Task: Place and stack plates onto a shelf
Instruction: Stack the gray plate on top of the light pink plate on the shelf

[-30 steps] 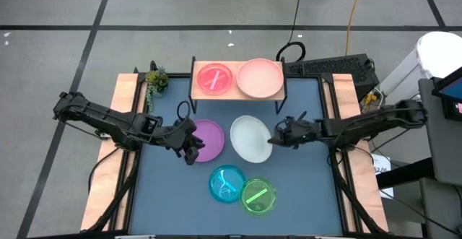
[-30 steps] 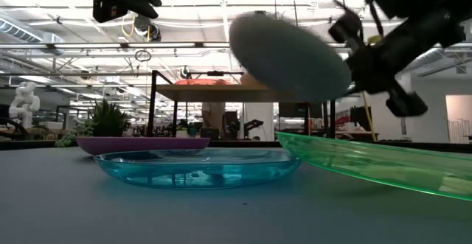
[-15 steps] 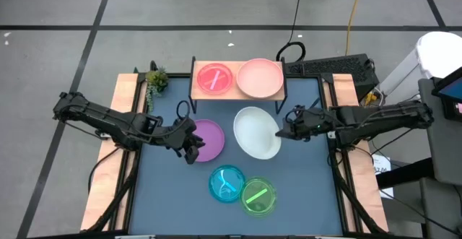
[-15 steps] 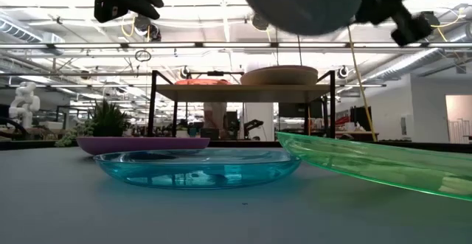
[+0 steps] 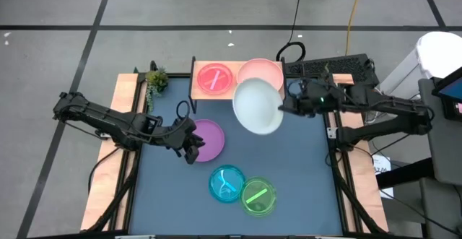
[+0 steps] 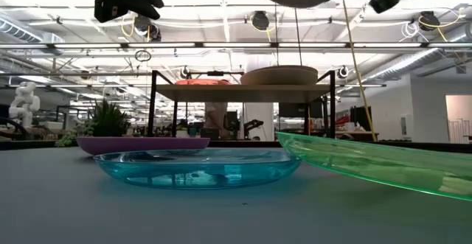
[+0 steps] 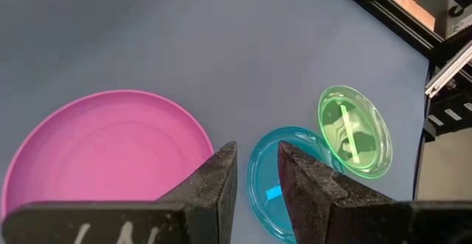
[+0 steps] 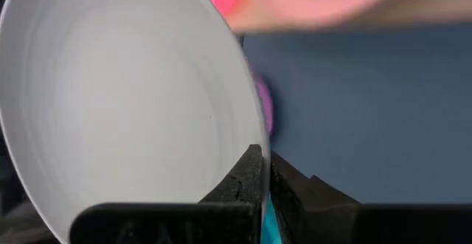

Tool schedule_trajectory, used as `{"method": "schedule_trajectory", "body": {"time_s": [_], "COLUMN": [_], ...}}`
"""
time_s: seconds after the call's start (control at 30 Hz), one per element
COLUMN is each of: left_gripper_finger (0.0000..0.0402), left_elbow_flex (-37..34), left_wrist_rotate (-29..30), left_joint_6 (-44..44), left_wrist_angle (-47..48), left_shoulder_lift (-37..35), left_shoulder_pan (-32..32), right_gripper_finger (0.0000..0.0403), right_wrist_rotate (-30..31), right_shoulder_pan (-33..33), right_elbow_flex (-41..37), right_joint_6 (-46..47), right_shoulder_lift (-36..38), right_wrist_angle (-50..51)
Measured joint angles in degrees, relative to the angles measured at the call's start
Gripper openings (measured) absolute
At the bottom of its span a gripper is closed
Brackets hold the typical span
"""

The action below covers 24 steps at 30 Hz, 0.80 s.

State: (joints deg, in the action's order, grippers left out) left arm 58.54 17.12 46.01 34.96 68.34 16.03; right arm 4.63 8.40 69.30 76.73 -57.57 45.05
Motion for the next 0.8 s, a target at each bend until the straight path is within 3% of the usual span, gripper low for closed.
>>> {"method": "schedule_trajectory", "body": {"time_s": [0.13, 0.4, 0.57, 0.8], "left_gripper_finger": [0.0104, 0.0104, 0.0104, 0.0104], "left_elbow_flex": [0.0, 0.0, 0.0, 0.0], "left_wrist_rotate": [0.0, -0.6, -0.6, -0.7], "left_joint_6": [-0.3, -0.4, 0.9, 1.1], "left_wrist_angle": [0.0, 0.0, 0.0, 0.0], "left_shoulder_lift": [0.0, 0.0, 0.0, 0.0], "left_shoulder_pan": [0.0, 0.0, 0.2, 0.2], "right_gripper_finger": [0.0, 0.0, 0.0, 0.0], "right_wrist_rotate": [-1.5, -14.3, -20.8, -24.6], "right_shoulder_pan": [7.9, 22.5, 28.5, 33.6], "right_elbow_flex": [1.3, 1.7, 1.7, 1.7], "right_joint_6": [-7.0, -18.4, -22.3, -24.9], "right_shoulder_lift": [-2.4, -8.5, -11.9, -14.4], "right_wrist_angle": [-1.6, -9.4, -11.3, -11.6]}}
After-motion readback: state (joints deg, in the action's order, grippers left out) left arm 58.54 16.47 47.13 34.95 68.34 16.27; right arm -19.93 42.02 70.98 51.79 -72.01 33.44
